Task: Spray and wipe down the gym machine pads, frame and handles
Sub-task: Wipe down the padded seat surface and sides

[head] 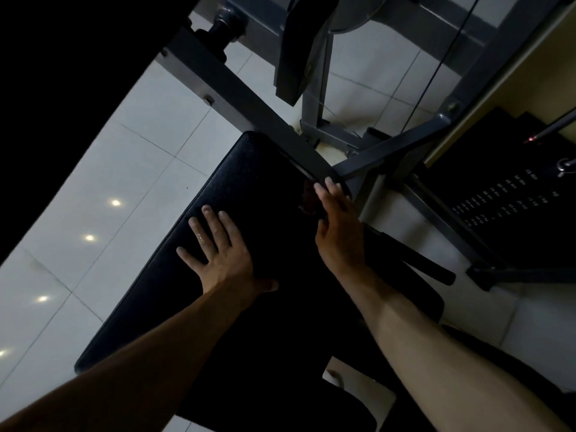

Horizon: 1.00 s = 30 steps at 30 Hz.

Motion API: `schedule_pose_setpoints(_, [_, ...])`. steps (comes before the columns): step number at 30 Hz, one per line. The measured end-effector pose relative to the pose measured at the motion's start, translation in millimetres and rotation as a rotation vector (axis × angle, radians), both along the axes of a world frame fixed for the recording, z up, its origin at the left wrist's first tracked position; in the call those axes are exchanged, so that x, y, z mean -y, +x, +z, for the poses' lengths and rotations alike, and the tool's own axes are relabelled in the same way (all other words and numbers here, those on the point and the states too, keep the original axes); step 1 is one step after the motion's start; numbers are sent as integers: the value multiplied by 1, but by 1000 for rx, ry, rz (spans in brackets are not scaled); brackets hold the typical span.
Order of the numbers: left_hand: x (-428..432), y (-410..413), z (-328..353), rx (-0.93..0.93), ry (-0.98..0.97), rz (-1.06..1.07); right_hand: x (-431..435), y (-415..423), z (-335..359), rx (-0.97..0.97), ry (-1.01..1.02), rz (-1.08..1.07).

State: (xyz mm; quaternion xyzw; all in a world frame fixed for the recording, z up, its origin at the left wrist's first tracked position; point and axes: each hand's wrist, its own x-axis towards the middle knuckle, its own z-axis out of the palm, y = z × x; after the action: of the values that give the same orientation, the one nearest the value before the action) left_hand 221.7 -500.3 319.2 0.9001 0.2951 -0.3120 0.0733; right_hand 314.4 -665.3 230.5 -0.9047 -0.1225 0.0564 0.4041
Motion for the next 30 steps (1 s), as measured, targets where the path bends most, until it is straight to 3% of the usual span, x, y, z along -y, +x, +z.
schedule_pose_setpoints(2, [-1,-1,0,5,-1,-2,-3,-32,1,-3,26,3])
schedule_pose_setpoints(6, [1,0,-1,2,6,3,21,-122,1,2,74,221])
schedule_pose_setpoints(8, [2,-1,-2,8,7,4,22,-137,1,-17,96,204])
schedule_pose_setpoints(11, [2,-3,-3,33,5,-5,4,-136,-1,13,38,98])
schedule_pose_setpoints(14, [-1,-7,-5,72,23,-26,-2,-123,-13,122,-54,150])
schedule_pose_setpoints(17, [1,-14,-9,128,25,-98,16,-65,-19,188,-102,126])
schedule_pose_setpoints(21, [33,-21,-21,173,-21,-318,20,-12,-14,30,-90,-132])
schedule_pose_setpoints(26, [57,-20,-33,113,3,-383,50,-92,-24,85,-40,99])
schedule_pose_setpoints(28, [60,-17,-34,75,21,-377,76,-108,-36,24,-24,-12])
schedule_pose_setpoints(30, [63,-14,-35,45,36,-363,83,-112,-39,-78,5,-312])
